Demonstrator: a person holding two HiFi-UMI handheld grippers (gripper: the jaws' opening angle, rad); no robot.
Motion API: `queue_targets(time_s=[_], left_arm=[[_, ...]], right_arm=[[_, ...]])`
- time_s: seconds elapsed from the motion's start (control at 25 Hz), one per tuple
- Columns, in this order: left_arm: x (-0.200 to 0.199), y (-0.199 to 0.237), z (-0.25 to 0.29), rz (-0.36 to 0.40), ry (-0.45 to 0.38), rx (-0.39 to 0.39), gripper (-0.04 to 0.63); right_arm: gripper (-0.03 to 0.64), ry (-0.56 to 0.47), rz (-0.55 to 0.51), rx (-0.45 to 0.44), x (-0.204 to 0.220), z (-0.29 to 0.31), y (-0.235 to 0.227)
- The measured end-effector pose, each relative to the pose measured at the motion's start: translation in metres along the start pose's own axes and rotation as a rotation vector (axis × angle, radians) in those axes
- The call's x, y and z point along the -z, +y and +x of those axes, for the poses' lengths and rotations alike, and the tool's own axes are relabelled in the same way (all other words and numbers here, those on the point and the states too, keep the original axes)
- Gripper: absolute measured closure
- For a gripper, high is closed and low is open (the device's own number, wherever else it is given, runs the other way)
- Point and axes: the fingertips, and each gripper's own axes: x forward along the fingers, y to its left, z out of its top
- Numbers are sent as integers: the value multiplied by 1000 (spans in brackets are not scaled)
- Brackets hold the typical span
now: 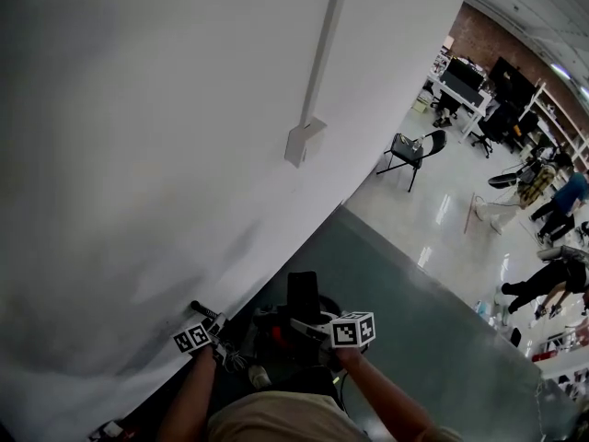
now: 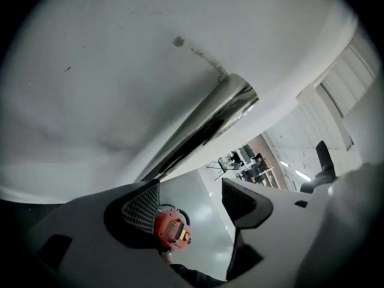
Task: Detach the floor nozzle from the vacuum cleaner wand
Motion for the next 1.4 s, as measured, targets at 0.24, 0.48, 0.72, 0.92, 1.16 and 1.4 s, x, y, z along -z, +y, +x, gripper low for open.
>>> queue_targets(time_s=[0.24, 0.48, 0.72, 0.92, 1.16, 1.4], left_arm=[[10, -33, -27, 58, -2, 68, 279], [15, -112, -97, 99, -32, 267, 279], [34, -163, -69, 225, -18, 376, 281], [50, -191, -54, 306, -17, 343, 281], [67, -219, -33, 333, -19, 271, 281], [94, -264, -17, 327, -50, 261, 281]], right_arm=[[390, -2, 7, -7, 11, -6, 4], [390, -10, 33, -18, 26, -31, 23], [390, 65, 55, -11, 30, -22, -38], [390, 70, 33, 15, 17, -37, -71], [390, 133, -67, 56, 16, -59, -107], [390, 189, -119, 30, 13, -90, -120]])
